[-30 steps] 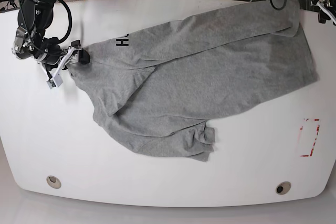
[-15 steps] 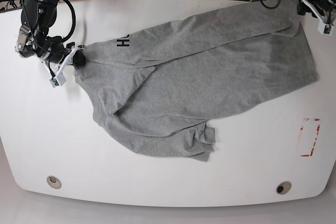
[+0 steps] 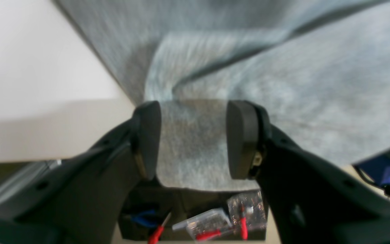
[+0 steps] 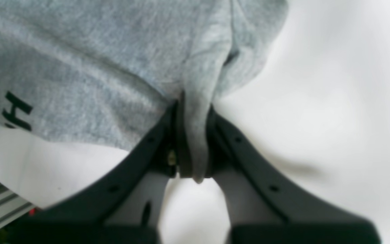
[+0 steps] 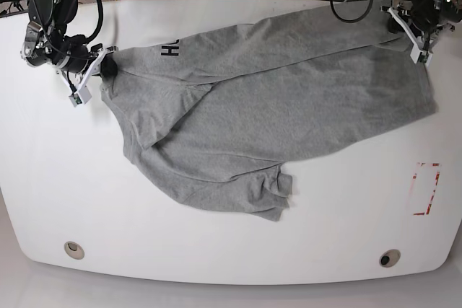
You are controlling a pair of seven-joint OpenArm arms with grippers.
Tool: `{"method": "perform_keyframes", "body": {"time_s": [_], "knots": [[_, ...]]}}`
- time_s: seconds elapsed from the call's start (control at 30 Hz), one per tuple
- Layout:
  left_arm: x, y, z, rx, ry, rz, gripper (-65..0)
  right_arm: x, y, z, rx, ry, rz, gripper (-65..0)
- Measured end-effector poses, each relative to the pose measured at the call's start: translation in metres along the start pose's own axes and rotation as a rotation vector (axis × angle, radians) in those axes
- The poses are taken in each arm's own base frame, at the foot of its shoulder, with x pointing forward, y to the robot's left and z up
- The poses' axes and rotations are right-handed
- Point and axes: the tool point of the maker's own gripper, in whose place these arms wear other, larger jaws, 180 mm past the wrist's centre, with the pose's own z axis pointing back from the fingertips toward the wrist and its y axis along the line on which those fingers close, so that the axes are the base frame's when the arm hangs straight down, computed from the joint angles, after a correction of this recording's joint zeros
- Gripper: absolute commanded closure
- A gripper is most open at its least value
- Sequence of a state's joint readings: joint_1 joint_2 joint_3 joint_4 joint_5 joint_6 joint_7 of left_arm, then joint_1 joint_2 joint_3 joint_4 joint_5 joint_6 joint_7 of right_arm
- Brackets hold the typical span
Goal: Fold the T-shirt properly
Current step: 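Pull the shirt edge with both grippers, spreading it flat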
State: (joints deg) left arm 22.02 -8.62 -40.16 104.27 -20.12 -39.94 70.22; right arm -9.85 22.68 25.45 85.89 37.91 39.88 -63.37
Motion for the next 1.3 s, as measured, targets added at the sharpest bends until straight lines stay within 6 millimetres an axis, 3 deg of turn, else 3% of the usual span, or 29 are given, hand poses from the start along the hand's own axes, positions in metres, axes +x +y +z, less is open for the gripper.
{"method": "perform_keyframes", "body": {"time_s": [0.1,0.23,0.5,0.63,0.83,1.0,1.3], "knots": [[0.006,0.005,-0.01,0.002,0.014,0.005,-29.2,-0.006,-0.008,0.008,-0.019,-0.019,-0.044,-2.5],[0.031,0.014,-0.022,0.004,0.022,-0.056,-29.2,-0.021,-0.021,0.018,-0.061,0.004,-0.076,-2.5],[0.077,0.009,-0.032,-0.008,-0.011,-0.156,-29.0,-0.036,-0.017,0.02,-0.046,0.011,-0.093,-2.4],[0.092,0.002,-0.031,-0.024,-0.038,-0.204,-29.0,-0.045,-0.015,0.023,-0.05,0.01,-0.104,-2.4],[0.072,0.008,-0.032,-0.009,0.022,-0.21,-29.0,-0.066,-0.018,0.04,-0.095,0.034,-0.124,-2.5],[0.056,0.009,-0.032,-0.015,0.05,-0.217,-29.0,-0.072,-0.009,0.043,-0.102,0.054,-0.096,-2.5],[0.053,0.016,-0.03,0.0,0.064,-0.225,-28.9,-0.079,-0.006,0.045,-0.098,0.08,-0.097,-2.7]]}}
